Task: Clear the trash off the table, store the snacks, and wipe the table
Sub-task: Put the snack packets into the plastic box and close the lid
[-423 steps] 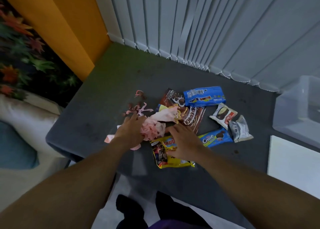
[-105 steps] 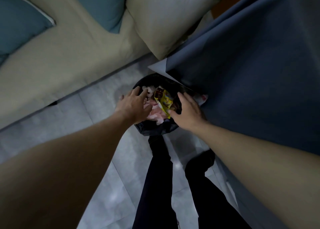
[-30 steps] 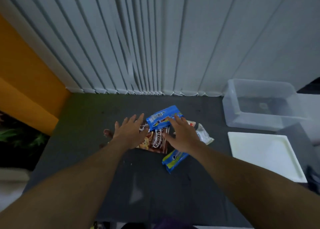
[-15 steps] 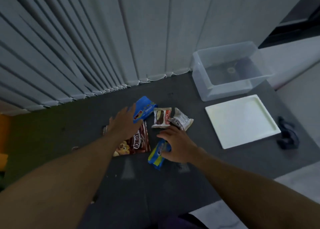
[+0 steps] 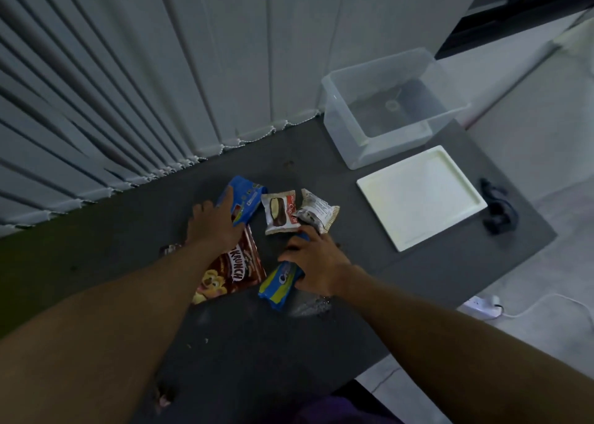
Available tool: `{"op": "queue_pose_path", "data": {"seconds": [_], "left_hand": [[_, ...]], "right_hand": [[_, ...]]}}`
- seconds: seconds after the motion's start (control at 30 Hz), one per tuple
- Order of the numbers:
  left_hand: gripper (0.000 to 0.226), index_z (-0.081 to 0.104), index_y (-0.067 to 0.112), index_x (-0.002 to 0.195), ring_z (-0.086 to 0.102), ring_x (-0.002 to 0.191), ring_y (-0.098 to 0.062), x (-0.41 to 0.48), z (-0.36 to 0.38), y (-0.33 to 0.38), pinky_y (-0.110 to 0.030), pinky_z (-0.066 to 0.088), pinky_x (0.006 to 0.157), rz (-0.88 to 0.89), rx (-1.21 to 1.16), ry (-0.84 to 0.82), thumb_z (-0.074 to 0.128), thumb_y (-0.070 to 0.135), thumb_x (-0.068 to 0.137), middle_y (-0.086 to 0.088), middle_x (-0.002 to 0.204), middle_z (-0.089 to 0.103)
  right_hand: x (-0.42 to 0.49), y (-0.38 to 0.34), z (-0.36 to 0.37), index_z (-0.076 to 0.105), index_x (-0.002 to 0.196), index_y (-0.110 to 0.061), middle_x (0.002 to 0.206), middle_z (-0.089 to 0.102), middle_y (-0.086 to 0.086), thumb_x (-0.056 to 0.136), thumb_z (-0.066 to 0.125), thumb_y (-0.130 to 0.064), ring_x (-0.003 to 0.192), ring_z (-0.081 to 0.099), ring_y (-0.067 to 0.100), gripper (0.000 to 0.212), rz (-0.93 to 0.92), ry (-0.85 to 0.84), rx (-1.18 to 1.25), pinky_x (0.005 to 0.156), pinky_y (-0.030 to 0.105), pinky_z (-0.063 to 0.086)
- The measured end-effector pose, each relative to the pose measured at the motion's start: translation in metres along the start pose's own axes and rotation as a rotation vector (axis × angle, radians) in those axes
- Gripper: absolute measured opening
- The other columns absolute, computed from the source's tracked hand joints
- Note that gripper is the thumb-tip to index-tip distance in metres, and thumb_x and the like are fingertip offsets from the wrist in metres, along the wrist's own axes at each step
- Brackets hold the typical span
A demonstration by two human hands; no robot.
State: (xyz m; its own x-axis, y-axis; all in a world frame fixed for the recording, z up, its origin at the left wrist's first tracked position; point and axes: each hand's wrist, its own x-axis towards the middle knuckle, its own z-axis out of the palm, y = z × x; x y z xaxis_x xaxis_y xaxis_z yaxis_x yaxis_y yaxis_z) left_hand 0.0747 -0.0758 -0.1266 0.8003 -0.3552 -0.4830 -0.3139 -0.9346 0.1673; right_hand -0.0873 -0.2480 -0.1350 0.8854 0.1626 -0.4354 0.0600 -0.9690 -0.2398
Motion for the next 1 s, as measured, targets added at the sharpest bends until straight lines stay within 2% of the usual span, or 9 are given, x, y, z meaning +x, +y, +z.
{"op": "queue_pose_path", "data": {"seconds": [0.13, 0.3, 0.4, 0.6, 0.83, 1.0], "left_hand": [[0.082, -0.001, 0.031, 0.158, 0.030, 0.134, -0.045, -0.002, -0.005, 0.003, -0.051, 0.038, 0.108, 0.036, -0.077, 0.000, 0.054, 0.042, 0.097, -0.026, 0.150, 0.025], [0.078, 0.002, 0.030, 0.158, 0.043, 0.126, -0.046, -0.010, -0.016, 0.003, -0.047, 0.043, 0.104, 0.039, -0.168, 0.013, 0.052, 0.038, 0.099, -0.026, 0.152, 0.019], [0.076, 0.004, 0.029, 0.158, 0.043, 0.128, -0.045, -0.016, -0.026, 0.008, -0.046, 0.041, 0.105, 0.028, -0.168, 0.042, 0.052, 0.039, 0.099, -0.025, 0.152, 0.019], [0.076, 0.005, 0.030, 0.158, 0.048, 0.123, -0.042, -0.028, -0.044, 0.030, -0.045, 0.045, 0.100, 0.048, -0.234, 0.127, 0.052, 0.040, 0.098, -0.022, 0.144, 0.026], [0.075, 0.009, 0.030, 0.158, 0.046, 0.124, -0.040, -0.037, -0.057, 0.072, -0.042, 0.042, 0.101, 0.058, -0.324, 0.222, 0.052, 0.041, 0.098, -0.018, 0.137, 0.031], [0.074, 0.010, 0.030, 0.158, 0.045, 0.127, -0.039, -0.036, -0.068, 0.109, -0.044, 0.040, 0.108, 0.024, -0.365, 0.259, 0.052, 0.040, 0.097, -0.018, 0.139, 0.030]], "right_hand": [[-0.002, 0.002, -0.002, 0.051, 0.133, -0.036, 0.133, 0.045, -0.003, 0.081, 0.068, -0.047, 0.139, 0.021, 0.029, 0.056, 0.013, 0.072, 0.066, 0.101, 0.052, 0.040], [-0.005, 0.009, -0.014, 0.050, 0.140, -0.030, 0.150, 0.040, -0.002, 0.084, 0.067, -0.052, 0.144, 0.025, 0.022, 0.062, 0.046, 0.149, 0.140, 0.107, 0.047, 0.039], [-0.007, 0.015, -0.025, 0.051, 0.139, -0.028, 0.145, 0.044, 0.003, 0.086, 0.066, -0.052, 0.132, 0.043, 0.024, 0.060, 0.047, 0.182, 0.178, 0.103, 0.042, 0.045], [-0.014, 0.030, -0.055, 0.042, 0.139, -0.023, 0.135, 0.051, 0.002, 0.090, 0.057, -0.058, 0.114, 0.057, 0.022, 0.061, 0.129, 0.265, 0.153, 0.092, 0.038, 0.052], [-0.022, 0.077, -0.089, 0.049, 0.120, -0.024, 0.113, 0.063, 0.000, 0.091, 0.056, -0.056, 0.095, 0.063, 0.022, 0.043, 0.144, 0.394, 0.203, 0.078, 0.035, 0.049], [-0.023, 0.121, -0.114, 0.044, 0.132, -0.026, 0.116, 0.064, 0.000, 0.092, 0.054, -0.059, 0.096, 0.064, 0.022, 0.053, 0.107, 0.514, 0.252, 0.081, 0.039, 0.054]]}}
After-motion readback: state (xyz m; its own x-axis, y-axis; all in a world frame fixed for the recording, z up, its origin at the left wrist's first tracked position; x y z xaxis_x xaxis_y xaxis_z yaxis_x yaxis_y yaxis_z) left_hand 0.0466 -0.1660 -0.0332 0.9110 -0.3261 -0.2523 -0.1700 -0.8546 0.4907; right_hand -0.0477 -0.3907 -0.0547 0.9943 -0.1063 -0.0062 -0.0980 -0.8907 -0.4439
